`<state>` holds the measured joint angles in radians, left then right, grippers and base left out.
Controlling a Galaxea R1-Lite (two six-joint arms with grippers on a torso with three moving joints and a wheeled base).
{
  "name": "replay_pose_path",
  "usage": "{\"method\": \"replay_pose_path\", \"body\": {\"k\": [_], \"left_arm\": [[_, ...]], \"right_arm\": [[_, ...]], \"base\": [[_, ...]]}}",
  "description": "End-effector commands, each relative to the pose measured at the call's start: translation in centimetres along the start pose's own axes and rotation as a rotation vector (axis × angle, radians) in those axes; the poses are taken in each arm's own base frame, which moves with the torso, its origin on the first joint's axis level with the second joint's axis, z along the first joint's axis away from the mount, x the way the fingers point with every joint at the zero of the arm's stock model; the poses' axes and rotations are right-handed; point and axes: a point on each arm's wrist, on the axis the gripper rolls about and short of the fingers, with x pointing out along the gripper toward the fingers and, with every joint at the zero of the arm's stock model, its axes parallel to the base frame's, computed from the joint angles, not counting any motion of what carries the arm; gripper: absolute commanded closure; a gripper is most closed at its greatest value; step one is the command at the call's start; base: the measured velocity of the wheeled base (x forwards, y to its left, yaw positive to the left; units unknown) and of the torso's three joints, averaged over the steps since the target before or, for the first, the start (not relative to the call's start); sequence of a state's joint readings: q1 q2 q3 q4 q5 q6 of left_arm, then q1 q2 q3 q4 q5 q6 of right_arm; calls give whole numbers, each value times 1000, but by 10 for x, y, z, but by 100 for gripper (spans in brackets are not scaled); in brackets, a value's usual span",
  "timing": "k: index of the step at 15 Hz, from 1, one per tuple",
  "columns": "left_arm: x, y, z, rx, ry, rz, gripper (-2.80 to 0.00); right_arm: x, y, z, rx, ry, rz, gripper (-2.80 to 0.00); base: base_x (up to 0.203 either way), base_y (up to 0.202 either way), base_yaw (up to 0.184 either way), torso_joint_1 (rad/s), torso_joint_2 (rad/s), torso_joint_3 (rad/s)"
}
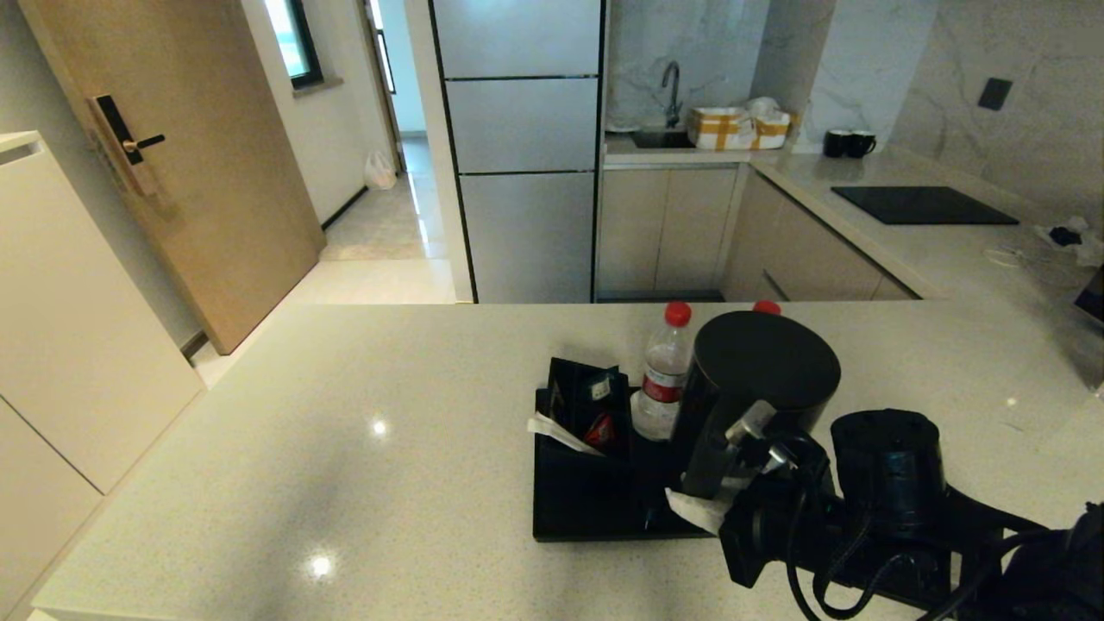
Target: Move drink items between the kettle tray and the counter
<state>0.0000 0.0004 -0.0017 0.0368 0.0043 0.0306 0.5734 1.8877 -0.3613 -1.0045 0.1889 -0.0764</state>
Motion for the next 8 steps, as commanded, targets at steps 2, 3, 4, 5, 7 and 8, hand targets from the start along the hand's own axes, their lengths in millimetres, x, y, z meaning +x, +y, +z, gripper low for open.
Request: {"method": "replay_pose_path", "body": {"k": [2,3,4,5,7,8], "left_arm": [[0,0,0,1,0,1,0],[0,0,0,0,1,0,0],[0,0,0,2,0,0,0],[0,0,0,0,0,1,0],[0,0,0,0,0,2,0],[0,0,0,1,0,2,0]], "right_arm": [[0,0,-2,-1,3,2,0],[1,0,-3,0,5,-1,0],[2,0,-3,-2,-1,-7,-280],[1,0,-2,-2,-4,-8,-280],[0,0,-3,-2,-1,-8,-280],[-1,0,-3,-3,-3,-8,-280]], "base": [[0,0,0,0,0,0],[0,0,0,0,0,0],[0,0,0,0,0,0],[0,0,0,0,0,0],[0,0,0,0,0,0],[0,0,0,0,0,0]]}}
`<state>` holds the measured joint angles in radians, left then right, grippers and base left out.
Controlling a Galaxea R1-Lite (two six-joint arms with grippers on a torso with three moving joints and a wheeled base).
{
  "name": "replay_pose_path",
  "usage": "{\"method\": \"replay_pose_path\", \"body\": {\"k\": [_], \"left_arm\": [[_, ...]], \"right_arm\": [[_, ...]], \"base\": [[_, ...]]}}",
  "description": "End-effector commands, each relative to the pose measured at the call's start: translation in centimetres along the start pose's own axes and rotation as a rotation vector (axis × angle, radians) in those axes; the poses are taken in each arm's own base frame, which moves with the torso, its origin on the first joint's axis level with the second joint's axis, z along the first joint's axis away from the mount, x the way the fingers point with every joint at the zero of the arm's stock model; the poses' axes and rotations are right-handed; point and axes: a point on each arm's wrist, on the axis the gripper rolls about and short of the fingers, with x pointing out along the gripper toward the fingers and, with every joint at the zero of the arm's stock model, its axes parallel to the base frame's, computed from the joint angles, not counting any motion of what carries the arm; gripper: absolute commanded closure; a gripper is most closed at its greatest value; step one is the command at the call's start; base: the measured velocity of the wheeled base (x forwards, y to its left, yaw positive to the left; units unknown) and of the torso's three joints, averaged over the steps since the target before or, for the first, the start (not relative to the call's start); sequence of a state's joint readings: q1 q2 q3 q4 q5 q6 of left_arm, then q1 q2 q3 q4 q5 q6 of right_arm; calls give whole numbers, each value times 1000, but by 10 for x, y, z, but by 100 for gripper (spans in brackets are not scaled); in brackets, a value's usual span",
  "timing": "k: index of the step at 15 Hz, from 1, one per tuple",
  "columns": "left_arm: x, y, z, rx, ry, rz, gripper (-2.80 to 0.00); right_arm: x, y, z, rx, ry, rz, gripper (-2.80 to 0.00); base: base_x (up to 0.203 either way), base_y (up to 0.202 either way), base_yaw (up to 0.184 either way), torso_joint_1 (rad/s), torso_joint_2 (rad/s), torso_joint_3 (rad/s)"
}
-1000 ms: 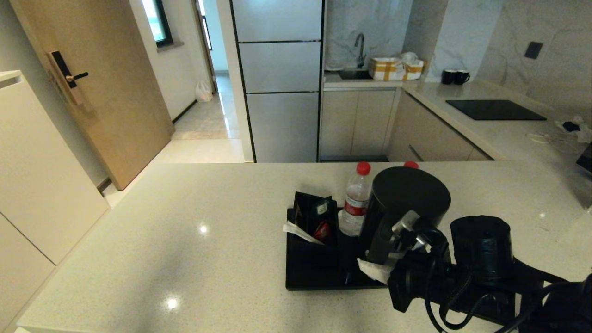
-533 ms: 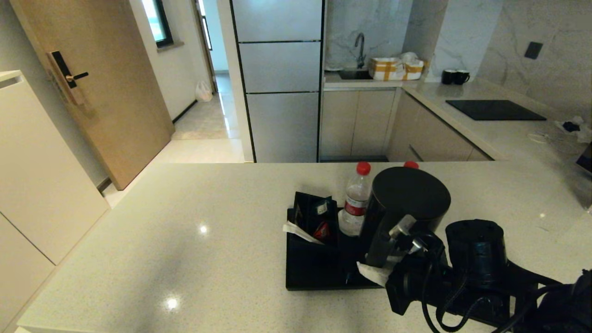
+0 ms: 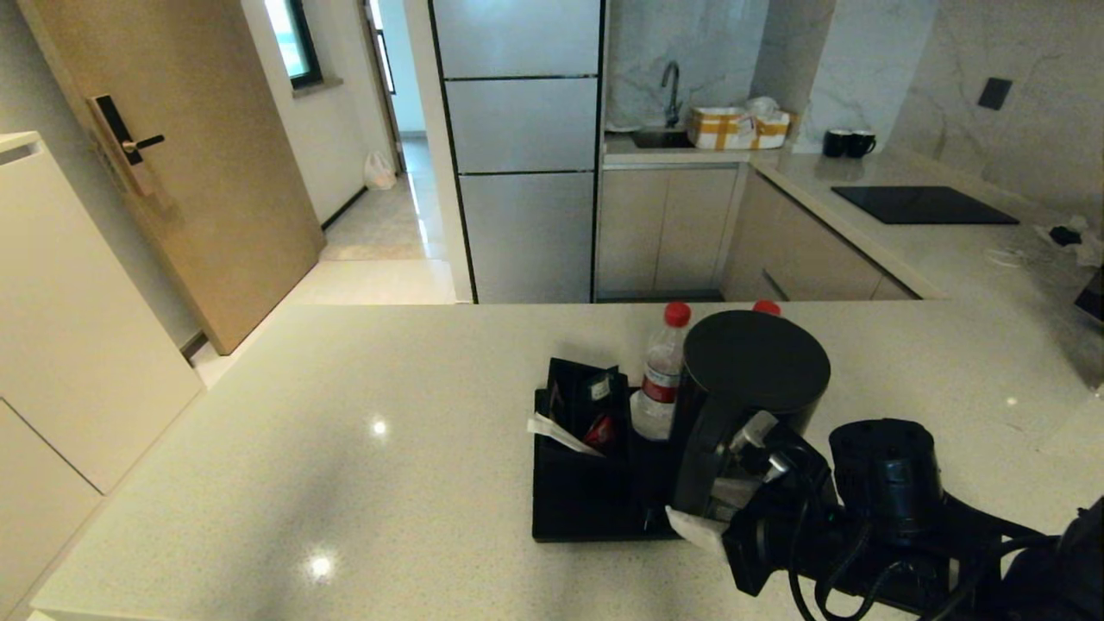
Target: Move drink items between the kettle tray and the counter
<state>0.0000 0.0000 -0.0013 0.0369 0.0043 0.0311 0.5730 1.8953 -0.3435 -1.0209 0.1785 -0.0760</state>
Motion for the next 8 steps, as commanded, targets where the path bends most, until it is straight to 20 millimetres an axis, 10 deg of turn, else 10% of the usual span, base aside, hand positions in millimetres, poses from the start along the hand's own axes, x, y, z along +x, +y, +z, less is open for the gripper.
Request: {"method": "replay_pose_path", "body": {"k": [1,8], "left_arm": [[0,0,0,0,1,0,0],[0,0,0,0,0,1,0]], "right_arm": [[-1,0,1,-4,-11,2,-280],[-16,3,-1,2,-19,2,-280]], "base": [[0,0,0,0,0,0],[0,0,0,0,0,0]]}}
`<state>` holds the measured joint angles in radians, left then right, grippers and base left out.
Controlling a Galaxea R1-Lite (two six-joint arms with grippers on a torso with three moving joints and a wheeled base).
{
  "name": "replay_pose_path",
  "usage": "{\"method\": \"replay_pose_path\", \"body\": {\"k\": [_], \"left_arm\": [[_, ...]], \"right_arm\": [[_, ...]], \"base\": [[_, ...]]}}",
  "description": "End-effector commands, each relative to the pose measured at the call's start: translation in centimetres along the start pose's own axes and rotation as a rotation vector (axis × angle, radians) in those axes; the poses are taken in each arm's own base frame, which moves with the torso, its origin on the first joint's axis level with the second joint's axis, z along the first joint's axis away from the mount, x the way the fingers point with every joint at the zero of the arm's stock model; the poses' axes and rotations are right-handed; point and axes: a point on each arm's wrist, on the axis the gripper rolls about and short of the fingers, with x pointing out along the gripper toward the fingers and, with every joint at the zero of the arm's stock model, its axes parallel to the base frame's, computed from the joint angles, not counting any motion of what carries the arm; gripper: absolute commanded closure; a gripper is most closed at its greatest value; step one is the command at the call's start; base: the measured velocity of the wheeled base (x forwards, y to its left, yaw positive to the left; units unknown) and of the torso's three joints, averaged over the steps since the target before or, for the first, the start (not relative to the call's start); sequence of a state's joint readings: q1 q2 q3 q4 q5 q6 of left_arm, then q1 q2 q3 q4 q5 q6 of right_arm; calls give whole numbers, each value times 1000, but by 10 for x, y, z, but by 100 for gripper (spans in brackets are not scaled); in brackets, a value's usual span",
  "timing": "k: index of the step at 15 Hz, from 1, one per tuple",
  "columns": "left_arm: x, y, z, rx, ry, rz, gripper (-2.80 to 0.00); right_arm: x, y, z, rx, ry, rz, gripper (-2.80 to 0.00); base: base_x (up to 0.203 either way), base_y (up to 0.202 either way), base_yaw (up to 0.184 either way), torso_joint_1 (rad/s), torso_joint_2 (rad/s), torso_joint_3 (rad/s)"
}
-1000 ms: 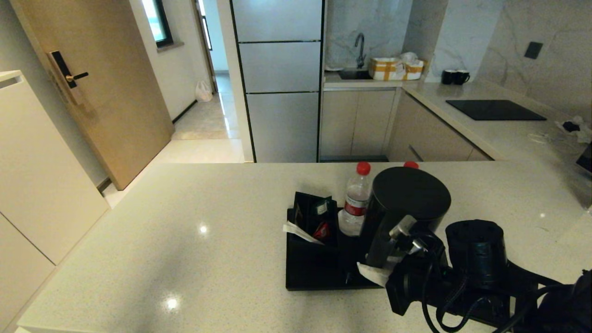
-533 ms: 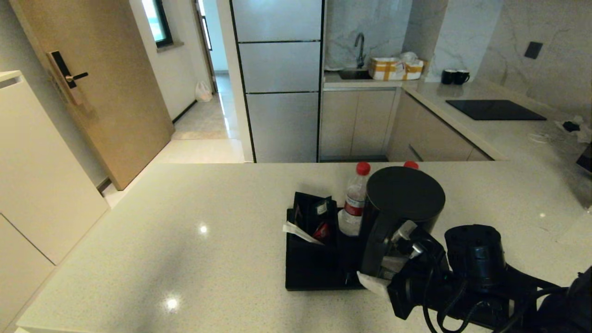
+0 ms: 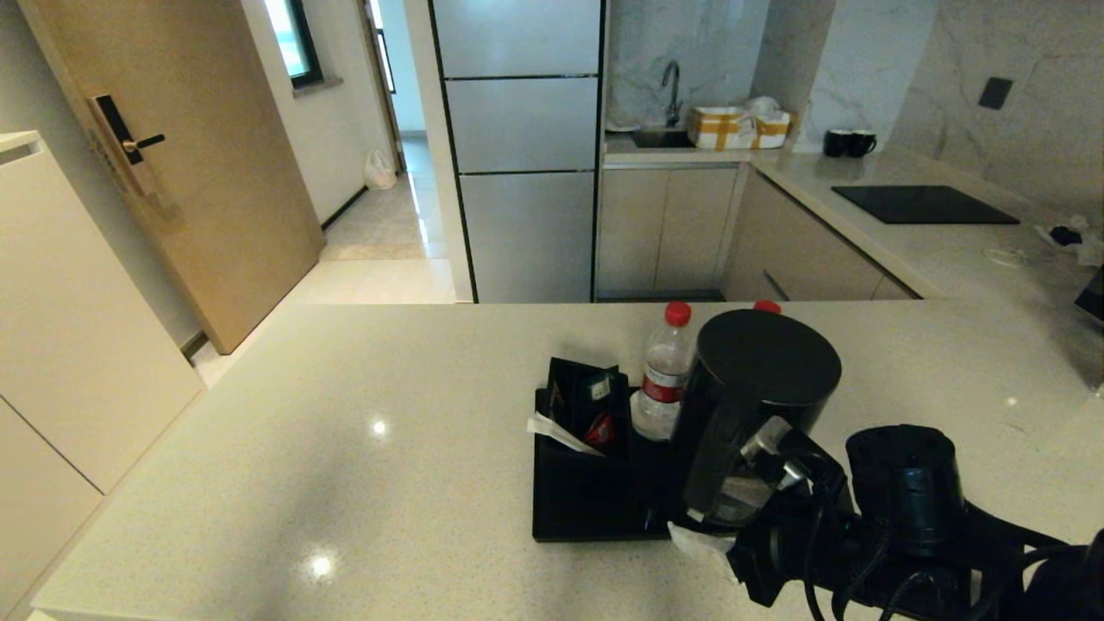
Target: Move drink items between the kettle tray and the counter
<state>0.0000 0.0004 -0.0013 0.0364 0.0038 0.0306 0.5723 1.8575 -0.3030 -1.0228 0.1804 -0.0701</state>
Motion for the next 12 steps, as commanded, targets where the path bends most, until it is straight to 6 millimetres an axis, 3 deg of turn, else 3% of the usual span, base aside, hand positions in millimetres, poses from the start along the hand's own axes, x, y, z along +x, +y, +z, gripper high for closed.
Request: {"method": "replay_pose_path", "body": {"k": [1,8,12], "left_arm": [[0,0,0,0,0,2,0],[0,0,0,0,0,1,0],[0,0,0,0,1,1,0]], "right_arm": [[-6,1,1,-5,-16,1,-280],[-14,3,0,-5,-24,2,-280],[-35,-1,0,47,-53,-28,-280]], "base": [[0,0,0,0,0,0],[0,0,0,0,0,0],[0,0,0,0,0,0]]}}
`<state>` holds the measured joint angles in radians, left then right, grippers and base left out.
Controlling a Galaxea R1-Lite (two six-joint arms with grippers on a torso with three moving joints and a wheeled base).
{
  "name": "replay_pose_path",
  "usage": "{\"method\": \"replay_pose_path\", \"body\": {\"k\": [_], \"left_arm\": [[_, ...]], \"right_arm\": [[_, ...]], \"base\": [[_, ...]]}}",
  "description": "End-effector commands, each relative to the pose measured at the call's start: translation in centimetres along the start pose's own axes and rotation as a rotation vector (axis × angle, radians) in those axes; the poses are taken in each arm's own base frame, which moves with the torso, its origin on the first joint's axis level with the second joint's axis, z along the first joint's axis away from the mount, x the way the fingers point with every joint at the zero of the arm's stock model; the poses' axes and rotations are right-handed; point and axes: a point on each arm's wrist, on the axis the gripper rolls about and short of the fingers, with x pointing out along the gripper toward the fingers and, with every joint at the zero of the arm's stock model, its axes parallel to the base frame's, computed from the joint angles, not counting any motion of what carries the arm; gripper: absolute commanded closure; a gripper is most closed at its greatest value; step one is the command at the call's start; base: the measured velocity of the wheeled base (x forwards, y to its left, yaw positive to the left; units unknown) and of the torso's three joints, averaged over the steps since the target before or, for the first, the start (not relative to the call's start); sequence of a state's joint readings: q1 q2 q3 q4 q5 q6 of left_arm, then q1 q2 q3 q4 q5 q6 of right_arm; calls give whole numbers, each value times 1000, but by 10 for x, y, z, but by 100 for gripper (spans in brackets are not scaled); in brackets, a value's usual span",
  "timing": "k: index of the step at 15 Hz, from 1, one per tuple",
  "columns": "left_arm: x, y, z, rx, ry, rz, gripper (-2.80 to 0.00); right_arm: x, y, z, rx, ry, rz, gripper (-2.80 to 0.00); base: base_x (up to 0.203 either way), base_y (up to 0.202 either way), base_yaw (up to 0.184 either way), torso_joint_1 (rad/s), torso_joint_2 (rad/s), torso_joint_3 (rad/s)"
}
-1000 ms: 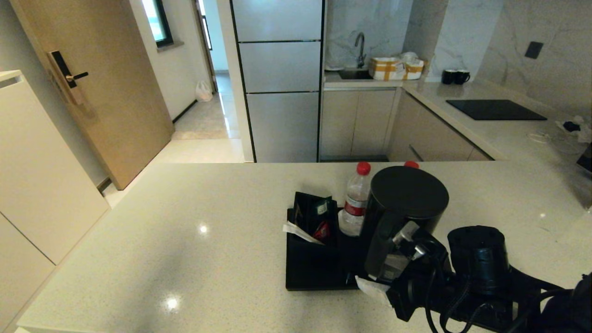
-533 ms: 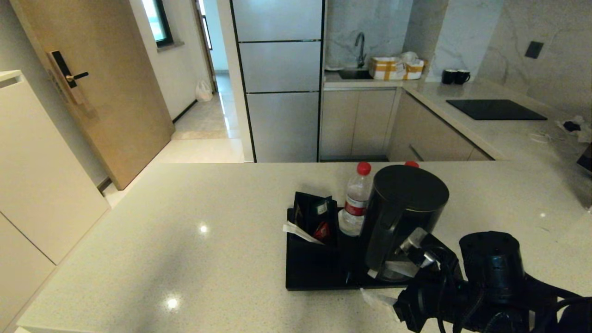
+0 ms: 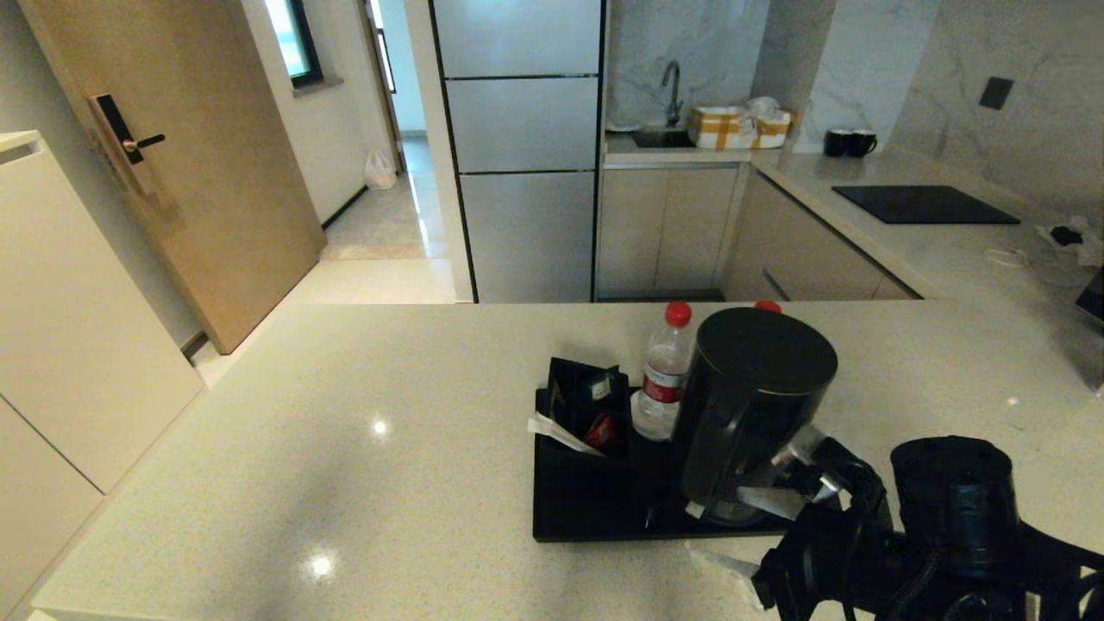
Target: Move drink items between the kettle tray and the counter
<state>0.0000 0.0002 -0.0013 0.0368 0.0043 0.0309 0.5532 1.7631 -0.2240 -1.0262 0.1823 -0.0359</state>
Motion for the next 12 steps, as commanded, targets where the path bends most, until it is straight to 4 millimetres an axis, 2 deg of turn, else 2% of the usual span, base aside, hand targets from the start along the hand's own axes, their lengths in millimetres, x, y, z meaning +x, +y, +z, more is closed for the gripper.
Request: {"method": "replay_pose_path", "body": {"k": [1,5,6,8,12], "left_arm": [[0,0,0,0,0,0,0],[0,0,0,0,0,0,0],[0,0,0,0,1,0,0],[0,0,0,0,0,0,0],[0,0,0,0,0,2,0]], "right_arm": [[-17,-3,3,33,-48,-26,-280],[-57,-9,7,92,-155,-94,-280],[-66,-10,6,101,-169,-113,0],[-77,-13,6,114,-196,-183,0],[-109,-9,20,127,-246,-361,0]], "base": [[0,0,0,0,0,0],[0,0,0,0,0,0],[0,0,0,0,0,0],[0,0,0,0,0,0],[0,0,0,0,0,0]]}}
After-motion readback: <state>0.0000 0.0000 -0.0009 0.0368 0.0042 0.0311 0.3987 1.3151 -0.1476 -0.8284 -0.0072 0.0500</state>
